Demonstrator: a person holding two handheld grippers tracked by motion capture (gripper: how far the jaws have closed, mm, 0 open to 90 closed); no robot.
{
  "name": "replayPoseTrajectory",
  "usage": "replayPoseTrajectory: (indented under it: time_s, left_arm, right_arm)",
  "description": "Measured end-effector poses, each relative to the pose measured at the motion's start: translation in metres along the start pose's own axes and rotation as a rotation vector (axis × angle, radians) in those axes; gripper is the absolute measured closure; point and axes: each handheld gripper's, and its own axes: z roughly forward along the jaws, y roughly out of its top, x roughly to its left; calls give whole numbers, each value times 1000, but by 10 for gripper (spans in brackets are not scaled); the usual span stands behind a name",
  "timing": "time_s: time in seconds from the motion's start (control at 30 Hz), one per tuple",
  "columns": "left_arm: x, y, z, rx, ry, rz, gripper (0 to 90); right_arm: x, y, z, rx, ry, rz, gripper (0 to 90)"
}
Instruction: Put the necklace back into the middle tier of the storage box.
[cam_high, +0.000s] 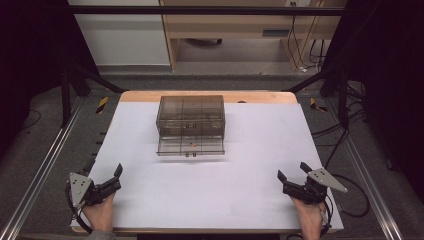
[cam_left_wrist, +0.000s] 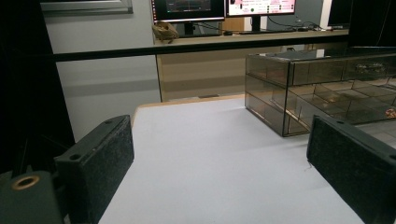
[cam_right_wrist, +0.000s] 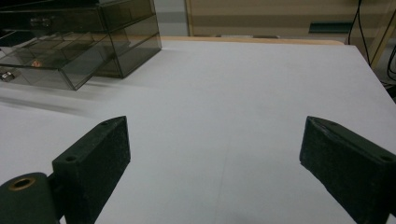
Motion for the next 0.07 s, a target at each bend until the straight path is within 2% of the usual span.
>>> replayPoseTrajectory:
  time_s: [0.07]
  left_arm:
    - [0,0,0,0,0,-1,72]
  right_arm:
    - [0,-1,0,5,1,6,90]
